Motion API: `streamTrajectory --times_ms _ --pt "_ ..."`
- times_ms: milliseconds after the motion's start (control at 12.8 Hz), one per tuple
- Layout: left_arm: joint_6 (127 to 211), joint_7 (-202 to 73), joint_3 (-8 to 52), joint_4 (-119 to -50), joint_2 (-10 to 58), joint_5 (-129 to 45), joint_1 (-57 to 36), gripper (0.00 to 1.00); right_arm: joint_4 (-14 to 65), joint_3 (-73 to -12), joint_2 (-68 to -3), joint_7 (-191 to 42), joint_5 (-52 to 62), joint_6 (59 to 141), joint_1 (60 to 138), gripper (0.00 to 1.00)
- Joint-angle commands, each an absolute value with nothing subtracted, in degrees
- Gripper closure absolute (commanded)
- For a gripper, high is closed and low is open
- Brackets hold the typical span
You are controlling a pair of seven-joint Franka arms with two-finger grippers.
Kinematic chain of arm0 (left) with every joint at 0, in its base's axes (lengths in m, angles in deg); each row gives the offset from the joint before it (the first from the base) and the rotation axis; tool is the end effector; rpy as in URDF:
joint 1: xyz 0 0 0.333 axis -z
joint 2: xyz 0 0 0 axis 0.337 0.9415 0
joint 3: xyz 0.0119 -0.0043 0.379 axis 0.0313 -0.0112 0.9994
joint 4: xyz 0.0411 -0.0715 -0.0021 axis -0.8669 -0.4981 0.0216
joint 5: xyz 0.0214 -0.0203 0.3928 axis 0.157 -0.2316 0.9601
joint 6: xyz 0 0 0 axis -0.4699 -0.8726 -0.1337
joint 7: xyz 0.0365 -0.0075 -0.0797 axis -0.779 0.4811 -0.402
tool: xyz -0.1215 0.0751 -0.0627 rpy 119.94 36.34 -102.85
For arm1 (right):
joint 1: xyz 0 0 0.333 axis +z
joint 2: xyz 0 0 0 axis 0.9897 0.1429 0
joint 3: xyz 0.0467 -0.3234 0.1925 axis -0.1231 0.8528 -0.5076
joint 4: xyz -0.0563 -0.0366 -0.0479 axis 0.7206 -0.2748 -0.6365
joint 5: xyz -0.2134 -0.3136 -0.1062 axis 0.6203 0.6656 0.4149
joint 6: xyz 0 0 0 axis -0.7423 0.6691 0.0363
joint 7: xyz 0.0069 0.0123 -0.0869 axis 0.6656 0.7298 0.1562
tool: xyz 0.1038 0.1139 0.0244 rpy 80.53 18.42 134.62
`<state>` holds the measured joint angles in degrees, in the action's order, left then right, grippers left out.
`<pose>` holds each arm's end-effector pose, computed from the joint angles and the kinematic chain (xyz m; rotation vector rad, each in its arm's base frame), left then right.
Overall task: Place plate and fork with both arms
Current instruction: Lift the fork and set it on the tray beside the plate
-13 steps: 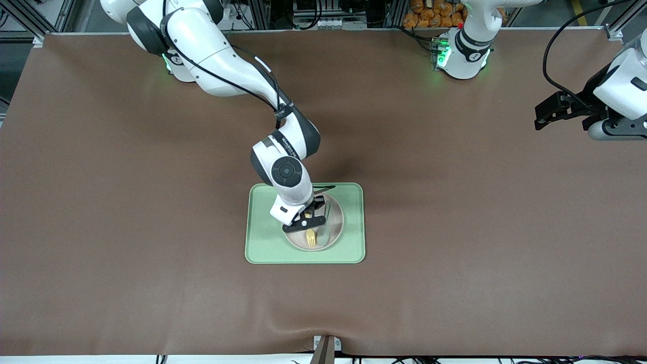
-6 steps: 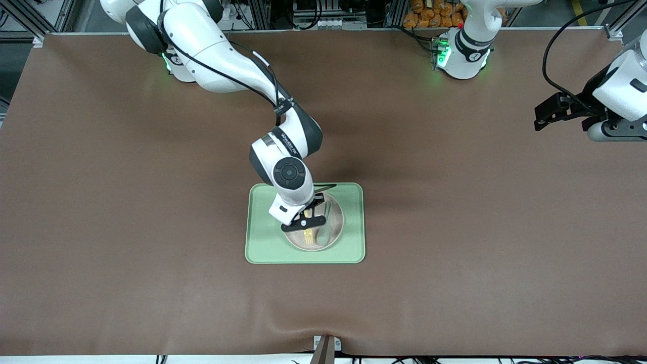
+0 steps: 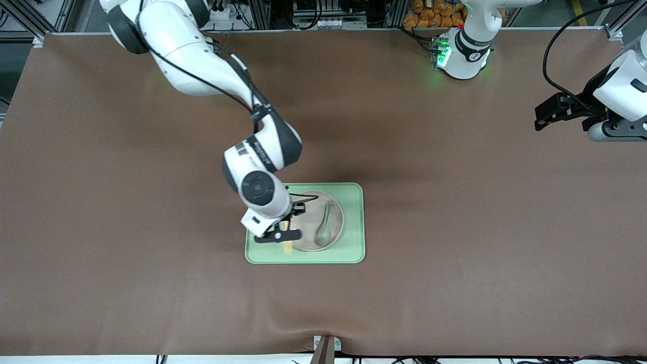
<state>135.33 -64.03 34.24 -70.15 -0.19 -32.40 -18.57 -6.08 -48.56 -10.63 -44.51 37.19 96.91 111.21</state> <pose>0.5489 -0.0679 0.6544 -3.1279 0.0359 0.0796 0.6860 0.4087 0.2610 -3.0882 -0.0890 0.1612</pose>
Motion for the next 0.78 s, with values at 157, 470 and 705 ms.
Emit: streamTrajectory --times_ms 157,470,705 --pt "135.64 -64.39 34.02 -70.07 -0.24 -31.64 -18.82 0.00 -0.33 -51.32 -13.70 -44.46 41.30 97.04 107.71 0.96" --pt "135.64 -64.39 34.02 -70.07 -0.24 -31.64 -18.82 0.00 11.60 -51.41 -18.17 -45.50 42.02 106.85 106.67 0.96" --pt "135.64 -64.39 34.02 -70.07 -0.24 -31.64 -18.82 0.00 16.12 -51.49 -19.68 -47.53 41.76 111.89 105.60 0.96"
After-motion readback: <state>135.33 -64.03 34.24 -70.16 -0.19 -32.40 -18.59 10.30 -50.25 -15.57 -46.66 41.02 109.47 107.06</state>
